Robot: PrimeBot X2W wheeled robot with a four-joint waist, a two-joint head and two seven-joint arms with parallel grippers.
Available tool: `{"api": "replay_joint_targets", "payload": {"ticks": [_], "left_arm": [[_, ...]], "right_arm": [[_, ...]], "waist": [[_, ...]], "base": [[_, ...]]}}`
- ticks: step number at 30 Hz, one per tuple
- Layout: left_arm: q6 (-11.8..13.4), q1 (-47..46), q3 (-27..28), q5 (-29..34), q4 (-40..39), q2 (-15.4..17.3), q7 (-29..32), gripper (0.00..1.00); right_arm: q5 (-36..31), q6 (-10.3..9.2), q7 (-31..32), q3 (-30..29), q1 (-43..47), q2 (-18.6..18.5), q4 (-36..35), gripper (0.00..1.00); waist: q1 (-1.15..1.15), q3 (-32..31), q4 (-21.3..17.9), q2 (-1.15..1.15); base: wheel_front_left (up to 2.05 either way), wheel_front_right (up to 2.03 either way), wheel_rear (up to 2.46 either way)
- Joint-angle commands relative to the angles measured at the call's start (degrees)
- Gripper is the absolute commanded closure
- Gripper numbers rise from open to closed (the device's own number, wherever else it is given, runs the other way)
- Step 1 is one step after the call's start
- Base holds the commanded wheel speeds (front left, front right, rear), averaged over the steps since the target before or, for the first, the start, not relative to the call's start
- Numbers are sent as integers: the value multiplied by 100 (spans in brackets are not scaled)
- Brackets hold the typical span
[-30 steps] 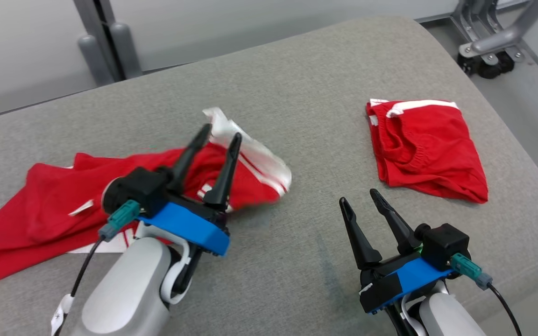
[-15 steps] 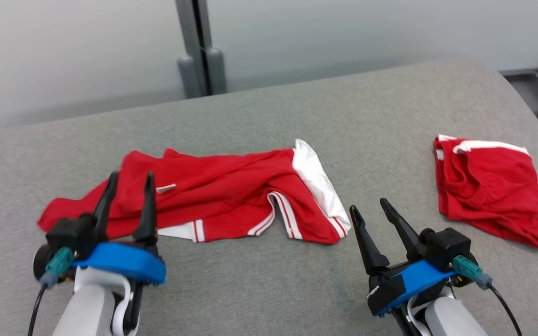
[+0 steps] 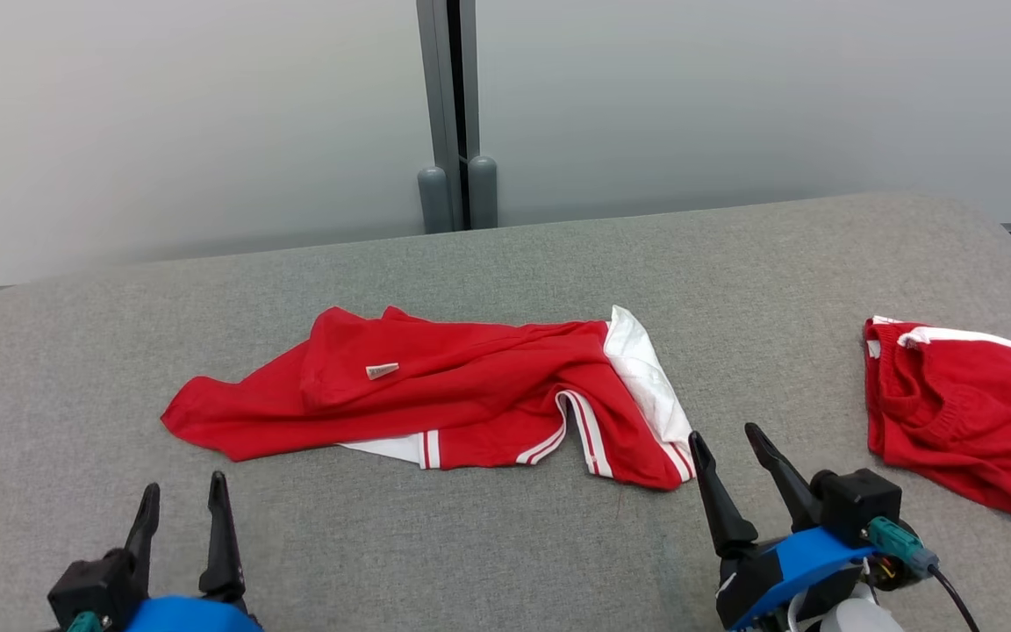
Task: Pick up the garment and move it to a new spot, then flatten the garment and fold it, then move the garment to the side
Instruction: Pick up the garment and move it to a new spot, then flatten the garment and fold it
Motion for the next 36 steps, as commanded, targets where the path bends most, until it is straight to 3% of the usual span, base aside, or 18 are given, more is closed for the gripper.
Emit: {"api": "replay_joint_targets", "payload": {"ticks": [1,12,24,36], "left_arm": [[-14,202,161,101,-82,-91,-14,0],[-98,455,382,402,-149,-319,-14,0],[-157,190,163,384,-179,-361,-14,0],[-161,-147,-352,-36,-277,-6,-14,0]], "right_arm": [[-43,0,-3,-48,128,-26,44,0],[-93,0,-3,-246,228,-25,75,0],[-410,0,-3,-677,-218,-27,347,0],[-976,0,-3,-1524,-1010,-26,1164,0]], "waist": [[1,-45,28,1],[1,-100,177,1],[1,308,510,1],[1,830,1105,1]], "base": [[0,0,0],[0,0,0],[0,0,0],[0,0,0]]}}
